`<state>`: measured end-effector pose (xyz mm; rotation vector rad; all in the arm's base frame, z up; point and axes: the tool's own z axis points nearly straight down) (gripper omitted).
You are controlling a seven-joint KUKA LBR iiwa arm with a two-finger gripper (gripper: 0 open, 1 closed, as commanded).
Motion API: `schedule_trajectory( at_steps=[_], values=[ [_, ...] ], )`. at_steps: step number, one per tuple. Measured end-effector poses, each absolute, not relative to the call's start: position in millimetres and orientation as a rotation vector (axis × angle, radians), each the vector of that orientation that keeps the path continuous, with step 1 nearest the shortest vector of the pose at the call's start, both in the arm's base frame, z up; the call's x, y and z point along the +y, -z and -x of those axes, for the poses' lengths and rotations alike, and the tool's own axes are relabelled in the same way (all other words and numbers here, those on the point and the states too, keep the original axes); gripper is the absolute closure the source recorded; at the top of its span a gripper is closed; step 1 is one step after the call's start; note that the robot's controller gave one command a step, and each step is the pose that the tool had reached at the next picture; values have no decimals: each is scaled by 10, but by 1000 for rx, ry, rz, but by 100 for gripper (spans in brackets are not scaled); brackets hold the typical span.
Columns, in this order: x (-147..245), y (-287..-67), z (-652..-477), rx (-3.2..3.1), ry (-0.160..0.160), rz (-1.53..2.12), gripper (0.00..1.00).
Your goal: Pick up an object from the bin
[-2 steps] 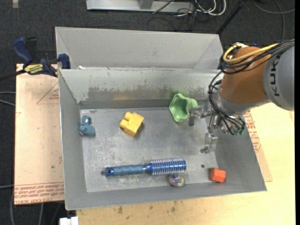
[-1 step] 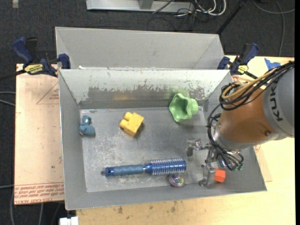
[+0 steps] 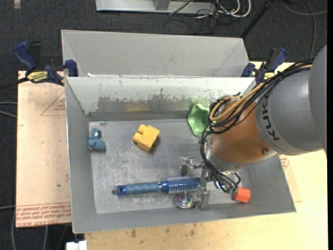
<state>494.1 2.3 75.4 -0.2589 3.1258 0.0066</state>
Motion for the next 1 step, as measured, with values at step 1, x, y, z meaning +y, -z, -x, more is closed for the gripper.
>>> schedule_trajectory(
  at_steps=[1],
  values=[
    [-29,-755,-4939,3127,-1,248,100]
  ],
)
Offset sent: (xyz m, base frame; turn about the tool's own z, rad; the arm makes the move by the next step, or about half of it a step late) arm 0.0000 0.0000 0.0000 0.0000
